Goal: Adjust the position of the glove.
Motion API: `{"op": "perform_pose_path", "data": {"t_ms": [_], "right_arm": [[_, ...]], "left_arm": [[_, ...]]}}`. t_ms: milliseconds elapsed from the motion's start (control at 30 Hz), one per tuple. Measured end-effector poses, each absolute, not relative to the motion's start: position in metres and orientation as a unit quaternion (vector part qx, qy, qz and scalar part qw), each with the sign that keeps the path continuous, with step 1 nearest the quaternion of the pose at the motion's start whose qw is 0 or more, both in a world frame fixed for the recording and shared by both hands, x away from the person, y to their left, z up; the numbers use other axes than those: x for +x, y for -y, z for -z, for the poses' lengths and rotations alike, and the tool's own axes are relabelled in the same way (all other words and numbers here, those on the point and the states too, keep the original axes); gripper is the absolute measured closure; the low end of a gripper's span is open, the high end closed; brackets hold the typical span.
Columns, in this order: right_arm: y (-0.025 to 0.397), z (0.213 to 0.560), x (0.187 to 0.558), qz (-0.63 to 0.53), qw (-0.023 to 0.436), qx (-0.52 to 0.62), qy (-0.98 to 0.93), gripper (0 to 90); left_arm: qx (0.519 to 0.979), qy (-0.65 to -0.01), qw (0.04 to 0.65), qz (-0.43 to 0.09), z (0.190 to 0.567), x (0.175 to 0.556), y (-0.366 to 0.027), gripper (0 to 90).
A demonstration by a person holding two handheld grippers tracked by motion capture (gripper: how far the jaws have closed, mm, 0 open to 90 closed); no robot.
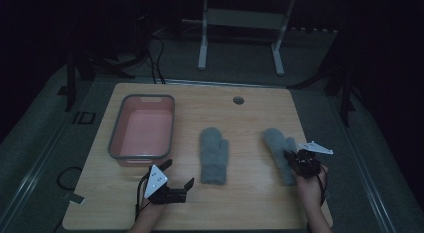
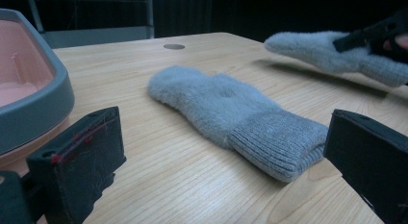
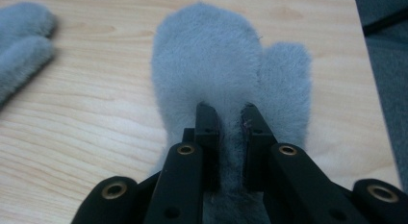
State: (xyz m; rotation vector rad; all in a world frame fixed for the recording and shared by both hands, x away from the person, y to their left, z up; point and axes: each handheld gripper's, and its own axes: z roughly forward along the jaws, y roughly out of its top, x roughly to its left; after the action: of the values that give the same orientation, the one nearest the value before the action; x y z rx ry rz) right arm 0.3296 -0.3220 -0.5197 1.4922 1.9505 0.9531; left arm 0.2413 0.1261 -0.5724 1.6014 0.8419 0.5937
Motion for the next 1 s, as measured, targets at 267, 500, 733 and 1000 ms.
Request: {"op": "perform_pose_path", "data": {"t_ms": [267,500,733,1000], "right_arm": [[0.322,0.544,0.337,-0.333,0.229,0.552,-0.73,78.8],[0.325,0.534,0.341,-0.334,0.194,0.5,-0.775,51.1],[0.339,0.521,0.347,-0.338,0.203,0.415,-0.82,50.8],[0.354,0.536,0.353,-0.353,0.17,0.399,-0.829,50.7]], "left_arm": [[0.685,-0.361,0.58,-0.253,0.572,0.241,-0.126,0.8],[0.687,-0.359,0.58,-0.252,0.572,0.241,-0.126,0.8],[0.687,-0.36,0.58,-0.25,0.572,0.242,-0.126,0.8],[0.686,-0.361,0.581,-0.246,0.572,0.242,-0.126,0.8]]}}
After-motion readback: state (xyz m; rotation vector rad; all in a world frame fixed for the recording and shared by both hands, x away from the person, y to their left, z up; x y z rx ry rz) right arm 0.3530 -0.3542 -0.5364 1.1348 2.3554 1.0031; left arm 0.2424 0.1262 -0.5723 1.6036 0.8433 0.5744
